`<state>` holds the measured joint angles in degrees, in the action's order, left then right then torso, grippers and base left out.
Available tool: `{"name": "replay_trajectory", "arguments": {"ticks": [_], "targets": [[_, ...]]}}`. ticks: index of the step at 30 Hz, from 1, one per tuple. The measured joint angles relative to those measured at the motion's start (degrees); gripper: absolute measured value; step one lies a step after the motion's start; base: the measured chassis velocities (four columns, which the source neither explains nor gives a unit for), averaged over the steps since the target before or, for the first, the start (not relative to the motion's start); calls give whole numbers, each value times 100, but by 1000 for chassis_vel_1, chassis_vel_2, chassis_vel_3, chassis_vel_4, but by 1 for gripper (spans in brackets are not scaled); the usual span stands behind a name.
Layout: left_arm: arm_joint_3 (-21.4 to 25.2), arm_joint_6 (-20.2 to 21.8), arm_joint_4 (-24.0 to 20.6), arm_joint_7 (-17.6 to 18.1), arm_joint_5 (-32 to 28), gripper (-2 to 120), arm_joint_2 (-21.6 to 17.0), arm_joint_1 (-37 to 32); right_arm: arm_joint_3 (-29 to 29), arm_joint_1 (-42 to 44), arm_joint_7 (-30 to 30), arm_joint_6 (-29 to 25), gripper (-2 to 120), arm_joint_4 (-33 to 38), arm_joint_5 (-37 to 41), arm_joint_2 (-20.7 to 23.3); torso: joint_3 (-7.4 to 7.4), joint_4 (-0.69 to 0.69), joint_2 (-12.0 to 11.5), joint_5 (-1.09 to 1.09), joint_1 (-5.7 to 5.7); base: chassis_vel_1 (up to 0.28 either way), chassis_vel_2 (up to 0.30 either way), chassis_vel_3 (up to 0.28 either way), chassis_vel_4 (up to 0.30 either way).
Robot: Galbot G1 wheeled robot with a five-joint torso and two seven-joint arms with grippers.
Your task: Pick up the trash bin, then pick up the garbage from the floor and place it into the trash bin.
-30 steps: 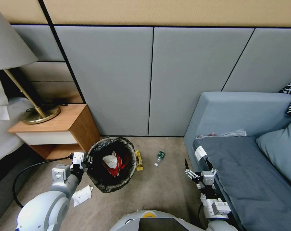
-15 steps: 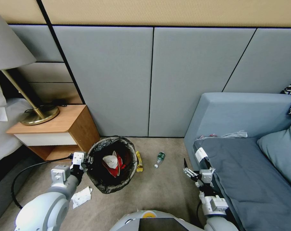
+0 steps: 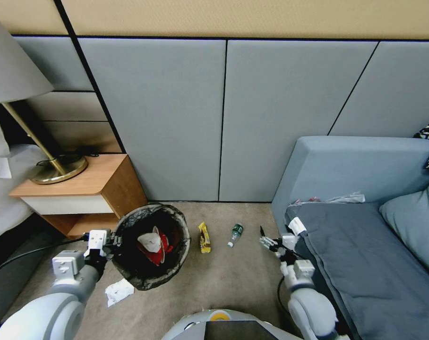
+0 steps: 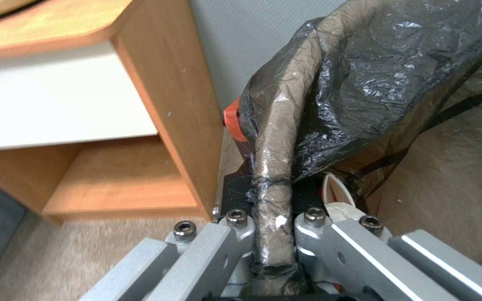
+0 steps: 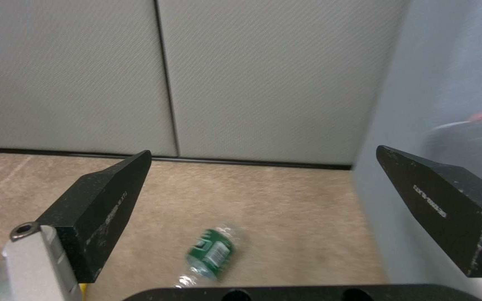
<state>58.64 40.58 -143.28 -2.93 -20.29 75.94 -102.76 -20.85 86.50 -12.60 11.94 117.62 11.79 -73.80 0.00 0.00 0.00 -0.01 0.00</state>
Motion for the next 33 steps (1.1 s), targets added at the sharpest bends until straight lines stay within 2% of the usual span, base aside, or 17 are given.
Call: {"name": "replay_trajectory", "arguments": {"ticks": [8, 13, 15, 20, 23, 26, 29, 33], "targets": [[-269, 56, 0, 169, 176, 1, 107, -91, 586, -866, -69, 119, 100, -966, 451, 96, 0, -1, 0, 1, 0, 0, 0, 0, 0], [-302, 73, 0, 214, 207, 1, 140, -135, 811, -1238, -113, 228, 100, -1287, 753, 97, 0, 0, 0, 1, 0, 0, 0, 0, 0], [-307, 82, 0, 252, 224, 1, 144, -198, 1021, -1682, -160, 346, 100, -1689, 1089, 56, 0, 1, 0, 0, 0, 0, 0, 0, 0], [-332, 84, 0, 263, 279, 1, 151, -271, 1178, -2058, -255, 473, 100, -2114, 1324, -2, 0, 1, 0, 0, 0, 0, 0, 0, 0], [-372, 85, 1, 264, 344, 1, 205, -304, 1295, -2335, -521, 719, 100, -2536, 1650, -80, 0, 0, 0, 1, 0, 0, 0, 0, 0], [-374, 85, 1, 264, 353, 1, 217, -308, 1305, -2367, -566, 754, 100, -2600, 1688, -94, 0, 0, 0, 0, 0, 0, 0, 0, 0], [-374, 84, 3, 264, 395, 1, 291, -332, 1398, -2635, -1033, 946, 100, -3203, 2044, -255, 0, 0, 0, 0, 0, 0, 0, 0, 0], [-376, 80, 4, 264, 417, 1, 320, -340, 1459, -2740, -1150, 959, 100, -3449, 2101, -316, 0, 0, 0, 0, 0, 0, 0, 0, 0]]}}
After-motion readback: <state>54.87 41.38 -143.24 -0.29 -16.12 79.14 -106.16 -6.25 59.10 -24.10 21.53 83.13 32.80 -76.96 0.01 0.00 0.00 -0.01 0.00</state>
